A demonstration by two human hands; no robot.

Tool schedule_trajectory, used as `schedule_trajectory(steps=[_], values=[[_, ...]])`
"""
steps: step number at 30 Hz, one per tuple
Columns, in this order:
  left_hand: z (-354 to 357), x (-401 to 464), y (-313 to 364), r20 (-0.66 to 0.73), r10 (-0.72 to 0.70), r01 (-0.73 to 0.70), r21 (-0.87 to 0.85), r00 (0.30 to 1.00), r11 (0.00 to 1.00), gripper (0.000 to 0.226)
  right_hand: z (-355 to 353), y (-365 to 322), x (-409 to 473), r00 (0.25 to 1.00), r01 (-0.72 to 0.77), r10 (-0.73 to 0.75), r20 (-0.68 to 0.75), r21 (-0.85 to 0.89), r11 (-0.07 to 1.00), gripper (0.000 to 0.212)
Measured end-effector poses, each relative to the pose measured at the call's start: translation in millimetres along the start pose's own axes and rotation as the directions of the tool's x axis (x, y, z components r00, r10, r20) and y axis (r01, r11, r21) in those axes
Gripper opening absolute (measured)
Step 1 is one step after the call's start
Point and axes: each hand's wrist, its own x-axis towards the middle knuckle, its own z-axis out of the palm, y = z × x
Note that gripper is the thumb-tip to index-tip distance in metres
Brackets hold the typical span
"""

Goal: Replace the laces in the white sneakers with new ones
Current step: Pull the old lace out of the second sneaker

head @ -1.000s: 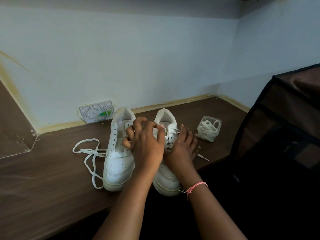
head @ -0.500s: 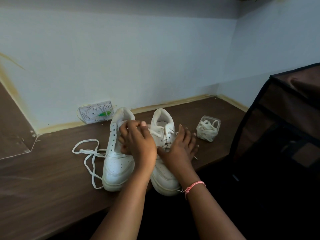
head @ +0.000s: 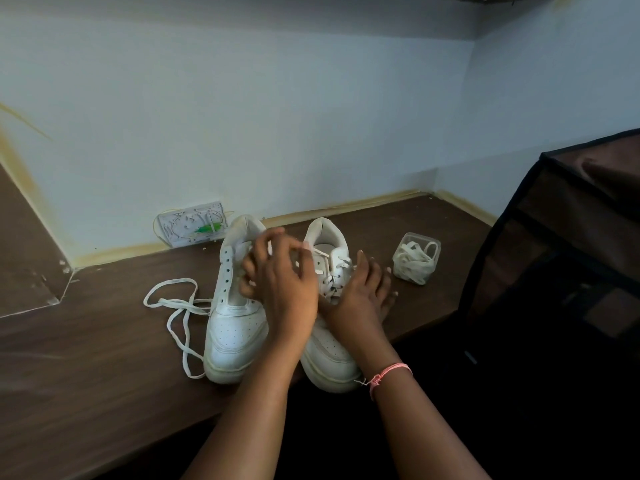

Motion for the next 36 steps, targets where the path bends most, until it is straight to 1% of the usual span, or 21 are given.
schedule_trajectory(steps=[2,4,5,6,8,10,13,15,17,19,20,21,22,23,24,26,28,29,31,34,36], values=[[-2,1,5,-0.159,-0.073,0.056,-0.107,0.985,0.993,0.011,0,1,0,1.000,-0.007,0.007,0.010,-0.010,1.000,0.110],[-5,4,6,-0.188,-0.128,0.106,-0.124,0.974,0.987,0.008,0,1,1,1.000,-0.015,0.015,0.012,-0.015,1.000,0.110],[-5,6,3,-0.144,-0.099,0.093,-0.052,0.985,0.994,0.012,0,0,1,1.000,-0.017,0.017,0.011,-0.017,1.000,0.110],[-5,7,0,-0.062,-0.031,0.035,0.068,0.998,0.997,0.017,0,0,1,1.000,-0.018,0.019,0.010,-0.021,1.000,0.110],[-1,4,-10,0.125,0.083,-0.114,0.263,0.989,0.958,0.024,0,0,2,1.000,-0.017,0.018,0.023,-0.039,0.999,0.109],[3,-1,-14,0.222,0.094,-0.158,0.294,0.970,0.943,0.022,-1,-1,2,0.999,-0.015,0.018,0.044,-0.058,0.998,0.106],[4,0,-16,0.224,0.082,-0.143,0.272,0.971,0.952,0.008,-2,-1,3,0.997,-0.016,0.021,0.068,-0.071,0.997,0.109],[3,3,-14,0.206,0.080,-0.129,0.237,0.975,0.963,0.005,-2,0,3,0.997,-0.020,0.024,0.069,-0.067,0.998,0.110],[1,7,-10,0.120,-0.028,0.016,0.101,0.992,0.995,0.009,-2,0,3,0.996,-0.026,0.030,0.083,-0.055,0.998,0.109],[-8,13,-4,-0.075,-0.225,0.216,-0.114,0.971,0.970,0.019,-4,0,2,0.995,-0.029,0.032,0.093,-0.039,0.999,0.108],[-14,19,-2,-0.175,-0.298,0.263,-0.197,0.938,0.944,0.022,-4,-1,2,0.995,-0.029,0.032,0.096,-0.032,0.999,0.108],[-20,25,-3,-0.247,-0.332,0.279,-0.228,0.910,0.933,0.024,-5,-1,1,0.995,-0.030,0.033,0.097,-0.030,0.999,0.108],[-25,30,-5,-0.274,-0.328,0.280,-0.199,0.904,0.939,0.024,-5,-1,1,0.995,-0.032,0.035,0.097,-0.031,0.999,0.108],[-28,33,-8,-0.266,-0.285,0.262,-0.121,0.921,0.958,0.023,-5,-1,1,0.995,-0.033,0.036,0.097,-0.034,0.999,0.108],[-28,33,-10,-0.214,-0.209,0.212,-0.010,0.954,0.977,0.021,-6,-1,1,0.995,-0.034,0.038,0.096,-0.036,0.999,0.109],[-24,28,-13,-0.008,-0.039,0.040,0.200,0.999,0.979,0.013,-5,-1,2,0.995,-0.036,0.039,0.093,-0.036,0.999,0.110],[-15,16,-13,0.219,0.014,-0.078,0.284,0.976,0.956,0.010,-4,-2,2,0.996,-0.036,0.039,0.085,-0.041,0.999,0.111],[-10,11,-13,0.282,0.014,-0.099,0.289,0.959,0.952,0.013,-3,-2,2,0.996,-0.036,0.040,0.082,-0.047,0.998,0.111],[-5,5,-13,0.301,0.019,-0.108,0.283,0.954,0.953,0.011,-1,-2,2,0.996,-0.029,0.032,0.082,-0.047,0.998,0.111],[-2,4,-11,0.242,0.040,-0.103,0.253,0.969,0.962,0.016,-2,-1,2,0.997,-0.007,0.010,0.077,-0.042,0.999,0.109],[-1,5,-9,0.240,0.009,-0.063,0.217,0.971,0.974,0.015,-1,-1,1,0.998,-0.023,0.025,0.054,-0.031,0.999,0.111]])
